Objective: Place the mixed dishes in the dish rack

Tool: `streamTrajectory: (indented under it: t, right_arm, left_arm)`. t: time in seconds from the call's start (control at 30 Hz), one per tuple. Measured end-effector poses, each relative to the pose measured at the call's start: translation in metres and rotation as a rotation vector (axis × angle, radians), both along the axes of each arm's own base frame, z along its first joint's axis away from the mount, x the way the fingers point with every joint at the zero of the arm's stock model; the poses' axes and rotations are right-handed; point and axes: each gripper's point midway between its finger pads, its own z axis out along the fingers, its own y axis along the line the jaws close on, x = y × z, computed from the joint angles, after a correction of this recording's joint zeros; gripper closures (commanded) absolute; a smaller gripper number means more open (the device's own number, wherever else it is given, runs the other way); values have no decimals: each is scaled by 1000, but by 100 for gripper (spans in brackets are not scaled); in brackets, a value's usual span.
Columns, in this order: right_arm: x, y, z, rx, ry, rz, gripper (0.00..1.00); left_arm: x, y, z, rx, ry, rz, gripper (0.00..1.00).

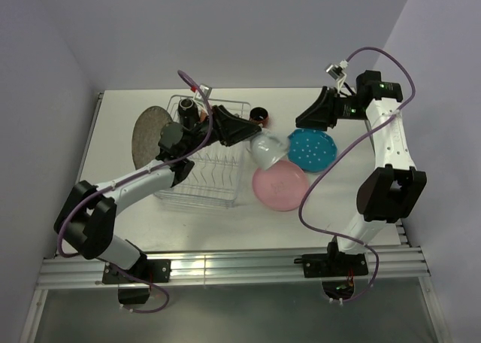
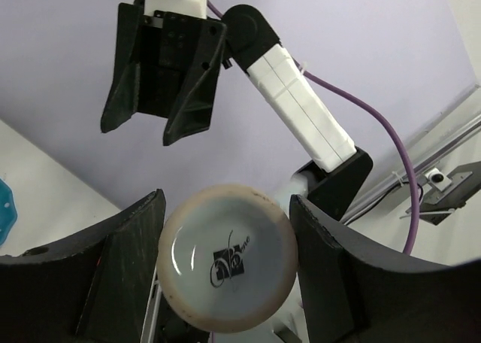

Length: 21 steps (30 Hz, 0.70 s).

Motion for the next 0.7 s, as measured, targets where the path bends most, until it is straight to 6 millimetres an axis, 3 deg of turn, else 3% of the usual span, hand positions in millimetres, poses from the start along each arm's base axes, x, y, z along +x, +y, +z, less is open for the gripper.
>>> streamTrajectory:
  t: [0.27,0.4,0.7]
  right_arm:
    - [-4,0,-1,-15,-46,1,40]
    - [-9,0,-6,-14,-40,3,40]
    - [-18,3,-39,-10,40,15,40]
  left_arm:
    - [-5,10,14,-15,-44,4,100]
    - [-4,11,12,0,-49,11,100]
    - [26,-1,-61,271,5,87,100]
